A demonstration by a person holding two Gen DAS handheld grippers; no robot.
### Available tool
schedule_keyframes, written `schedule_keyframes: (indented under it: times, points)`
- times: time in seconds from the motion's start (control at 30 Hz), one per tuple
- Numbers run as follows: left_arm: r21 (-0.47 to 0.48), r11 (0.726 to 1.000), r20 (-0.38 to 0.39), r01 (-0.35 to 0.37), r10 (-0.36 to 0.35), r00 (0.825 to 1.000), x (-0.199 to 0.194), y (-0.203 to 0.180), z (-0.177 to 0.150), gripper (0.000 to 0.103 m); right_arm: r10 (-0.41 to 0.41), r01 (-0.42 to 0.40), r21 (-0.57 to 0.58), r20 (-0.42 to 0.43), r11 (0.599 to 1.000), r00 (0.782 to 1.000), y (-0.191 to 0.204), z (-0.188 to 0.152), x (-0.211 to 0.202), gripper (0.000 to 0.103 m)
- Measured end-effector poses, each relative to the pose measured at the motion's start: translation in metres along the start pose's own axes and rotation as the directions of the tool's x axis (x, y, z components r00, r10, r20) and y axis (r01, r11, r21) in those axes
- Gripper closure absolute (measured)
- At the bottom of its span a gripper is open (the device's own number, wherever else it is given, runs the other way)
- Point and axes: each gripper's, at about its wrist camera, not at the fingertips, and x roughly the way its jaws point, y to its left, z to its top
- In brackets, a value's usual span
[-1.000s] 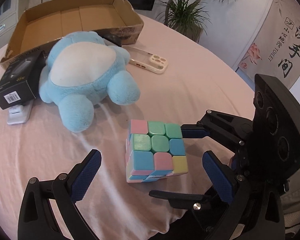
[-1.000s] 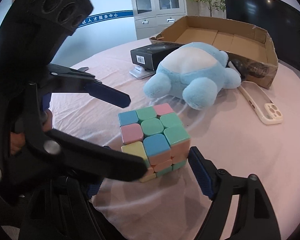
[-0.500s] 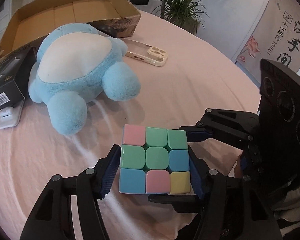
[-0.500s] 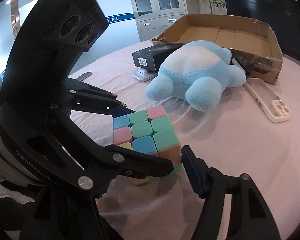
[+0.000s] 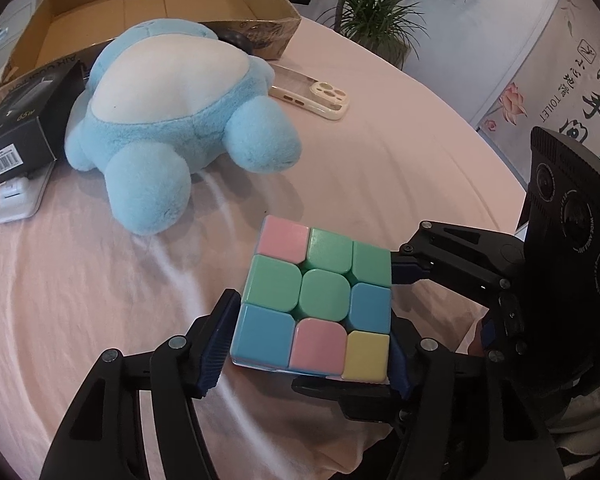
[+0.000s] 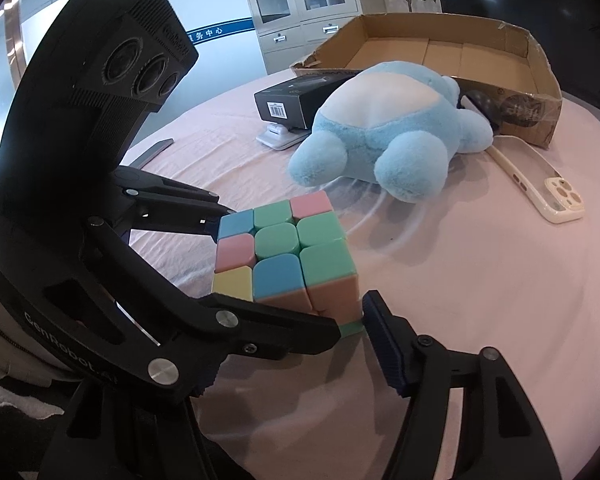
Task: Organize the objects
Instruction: 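Lift the cube with the left gripper and carry it over the cardboard box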
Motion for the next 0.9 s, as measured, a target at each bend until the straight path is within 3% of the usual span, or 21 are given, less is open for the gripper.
schedule_keyframes:
  times: [0.47, 0.9]
  points:
    - [0.0, 1.0, 0.033, -0.026, 0.026, 0.999, -0.033, -0.007, 0.017, 0.045, -0.026, 0.027, -0.026, 0.03, 0.999, 0.999, 0.01, 0.025, -0.012, 0.042]
    - [0.018, 0.999, 0.106, -0.046, 0.044, 0.993, -0.074, -0.004, 0.072, 0.046, 0.001, 0.001, -0.031, 0.076, 1.0, 0.997, 0.0, 0.078, -0.036, 0.043]
